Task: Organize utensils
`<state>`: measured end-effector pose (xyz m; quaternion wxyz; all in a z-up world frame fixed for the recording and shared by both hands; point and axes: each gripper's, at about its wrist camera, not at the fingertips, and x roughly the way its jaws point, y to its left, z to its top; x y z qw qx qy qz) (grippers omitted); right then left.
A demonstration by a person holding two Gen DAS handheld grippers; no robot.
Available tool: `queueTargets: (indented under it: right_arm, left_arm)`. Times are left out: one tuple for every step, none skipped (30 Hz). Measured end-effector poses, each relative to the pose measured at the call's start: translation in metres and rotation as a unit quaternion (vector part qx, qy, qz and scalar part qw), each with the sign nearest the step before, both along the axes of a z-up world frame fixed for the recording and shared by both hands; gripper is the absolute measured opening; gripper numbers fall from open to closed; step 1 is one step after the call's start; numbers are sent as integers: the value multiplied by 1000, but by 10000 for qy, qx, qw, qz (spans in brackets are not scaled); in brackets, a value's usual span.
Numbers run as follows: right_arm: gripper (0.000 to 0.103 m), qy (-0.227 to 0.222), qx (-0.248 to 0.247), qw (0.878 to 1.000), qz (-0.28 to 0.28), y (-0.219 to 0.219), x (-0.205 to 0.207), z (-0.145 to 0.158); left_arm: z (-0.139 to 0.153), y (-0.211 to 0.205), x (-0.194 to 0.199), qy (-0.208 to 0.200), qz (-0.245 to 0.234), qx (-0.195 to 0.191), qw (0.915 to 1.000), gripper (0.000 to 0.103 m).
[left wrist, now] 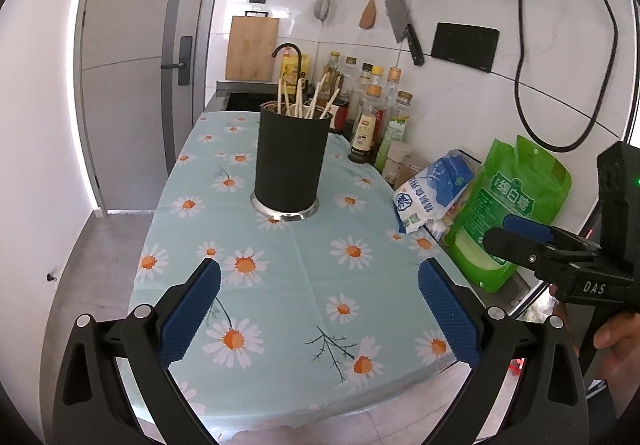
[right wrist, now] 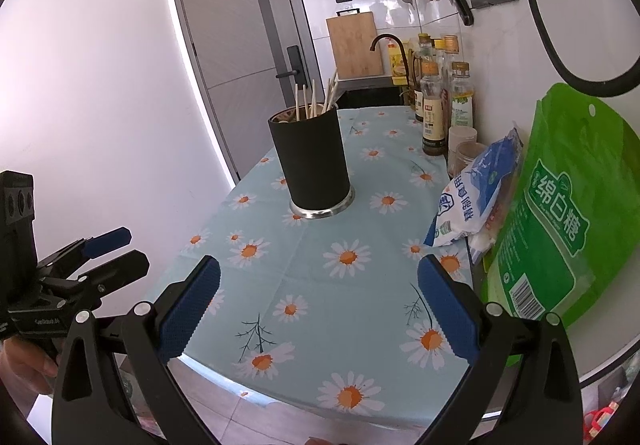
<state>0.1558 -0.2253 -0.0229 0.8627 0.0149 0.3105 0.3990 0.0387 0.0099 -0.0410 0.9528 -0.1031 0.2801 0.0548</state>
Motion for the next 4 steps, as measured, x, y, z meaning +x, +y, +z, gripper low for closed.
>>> queueTargets:
  right_arm:
    - [98,13,2,10000,3,0,0,0]
    - [98,18,6,10000,-4,-1,1,-1]
    - [98,22,9,10000,-1,0,1,-1]
    - [98,22,9,10000,-1,0,1,-1]
  left_arm:
    - [-1,1,1,11,5,-39,10000,96]
    - [-1,2,1,21,7,-54,10000,96]
    - [-1,1,1,23,15,-54,10000,96]
    - [-1,1,1,15,11,-52,10000,96]
